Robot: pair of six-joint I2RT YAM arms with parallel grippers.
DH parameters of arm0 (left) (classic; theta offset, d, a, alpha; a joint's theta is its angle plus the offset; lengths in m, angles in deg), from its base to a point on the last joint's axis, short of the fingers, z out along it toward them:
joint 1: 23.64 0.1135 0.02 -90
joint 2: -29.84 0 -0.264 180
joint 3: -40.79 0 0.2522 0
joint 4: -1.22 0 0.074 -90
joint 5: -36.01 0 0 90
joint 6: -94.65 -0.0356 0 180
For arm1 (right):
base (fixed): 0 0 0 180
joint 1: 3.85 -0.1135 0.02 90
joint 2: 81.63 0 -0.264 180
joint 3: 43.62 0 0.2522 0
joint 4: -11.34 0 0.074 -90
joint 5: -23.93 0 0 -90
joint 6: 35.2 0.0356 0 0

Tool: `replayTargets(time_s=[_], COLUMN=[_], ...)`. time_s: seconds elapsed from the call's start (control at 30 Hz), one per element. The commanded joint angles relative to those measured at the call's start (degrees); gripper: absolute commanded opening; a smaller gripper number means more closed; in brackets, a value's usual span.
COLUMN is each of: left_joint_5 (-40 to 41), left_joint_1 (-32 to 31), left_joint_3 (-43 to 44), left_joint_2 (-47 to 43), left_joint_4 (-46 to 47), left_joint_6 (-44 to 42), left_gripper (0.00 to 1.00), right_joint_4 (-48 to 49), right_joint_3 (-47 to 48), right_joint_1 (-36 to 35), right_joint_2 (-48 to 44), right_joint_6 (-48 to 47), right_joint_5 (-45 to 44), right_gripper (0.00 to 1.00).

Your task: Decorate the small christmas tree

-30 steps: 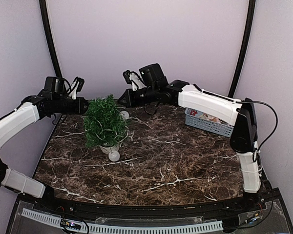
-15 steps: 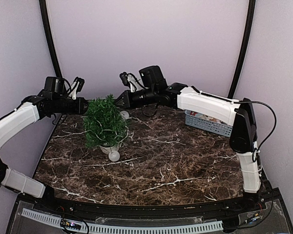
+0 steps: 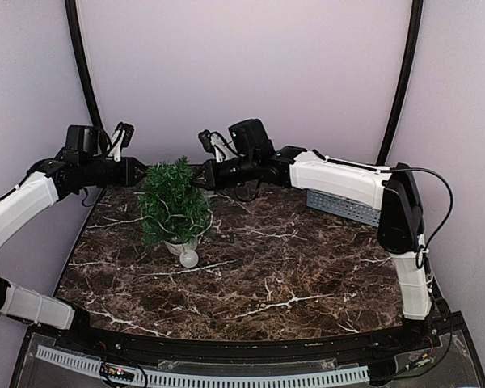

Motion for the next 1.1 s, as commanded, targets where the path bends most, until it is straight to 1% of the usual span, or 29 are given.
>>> replayTargets(time_s=[0.0,0.03,0.07,0.1,0.13,0.17,0.2,0.23,0.3,0.4,0.43,0.5,0.53,0.57,0.67,0.73,0.83,0.93,1.07], left_joint_5=[1.8,2.2,3.2,3.7,5.1,5.7,7.1,7.8,9.5,11.3,11.2,10.5,10.4,10.3,9.9,9.3,6.3,3.7,0.7], left_joint_1=[0.3,0.3,0.3,0.3,0.3,0.3,0.3,0.3,0.3,0.4,0.4,0.4,0.4,0.4,0.5,0.5,0.5,0.5,0.4], left_joint_3=[-0.5,-0.5,-0.6,-0.6,-0.8,-0.9,-1.2,-1.5,-2.2,-3.9,-4.3,-6.6,-7.4,-9.2,-13.9,-17.7,-23.4,-27.4,-33.9], left_joint_2=[-4.3,-4.8,-5.8,-6.4,-7.5,-8.1,-9.6,-10.3,-12.6,-16.3,-17.0,-20.1,-21.0,-22.9,-27.0,-29.9,-33.6,-35.6,-37.1], left_joint_4=[1.9,1.9,1.8,1.8,1.7,1.8,1.9,2.0,2.3,2.0,1.7,1.2,0.8,0.6,1.0,1.4,2.1,2.1,3.1], left_joint_6=[-0.1,-0.1,-0.1,-0.1,-0.1,0.0,0.1,0.4,1.0,2.8,3.2,4.8,6.2,7.1,12.0,14.8,18.4,21.1,26.7], left_gripper=[0.25,0.28,0.34,0.36,0.41,0.44,0.49,0.52,0.61,0.70,0.75,0.83,0.84,0.86,0.89,0.89,0.89,0.89,0.87], right_joint_4=[2.8,2.9,2.8,2.9,3.2,3.4,3.7,3.9,4.5,5.1,5.3,6.5,7.4,8.5,12.8,17.0,21.0,22.2,24.0], right_joint_3=[-0.6,-0.8,-1.3,-1.8,-2.4,-3.2,-4.0,-4.9,-6.4,-9.2,-10.3,-14.0,-16.1,-18.4,-26.5,-31.9,-39.1,-43.5,-47.1], right_joint_1=[0.1,0.2,0.3,0.4,0.6,0.8,1.0,1.2,1.6,2.3,2.4,2.7,2.9,3.0,3.1,3.1,2.1,0.3,-2.7], right_joint_2=[-1.0,-1.6,-2.1,-2.8,-3.7,-4.5,-5.5,-6.5,-8.6,-12.2,-13.3,-16.0,-17.5,-19.1,-23.8,-26.7,-29.7,-30.6,-29.6], right_joint_6=[-1.1,-1.3,-1.6,-1.8,-2.0,-2.2,-2.4,-2.6,-3.0,-3.8,-4.0,-4.6,-4.7,-4.8,-4.6,-4.2,-3.2,-2.6,-1.0], right_joint_5=[-0.5,-0.7,-1.0,-1.2,-1.5,-1.9,-2.4,-2.9,-3.8,-6.0,-6.6,-8.0,-8.6,-9.2,-10.3,-9.6,-8.9,-9.8,-11.8], right_gripper=[0.07,0.10,0.13,0.17,0.21,0.26,0.31,0.38,0.49,0.65,0.69,0.75,0.77,0.79,0.82,0.81,0.79,0.78,0.78])
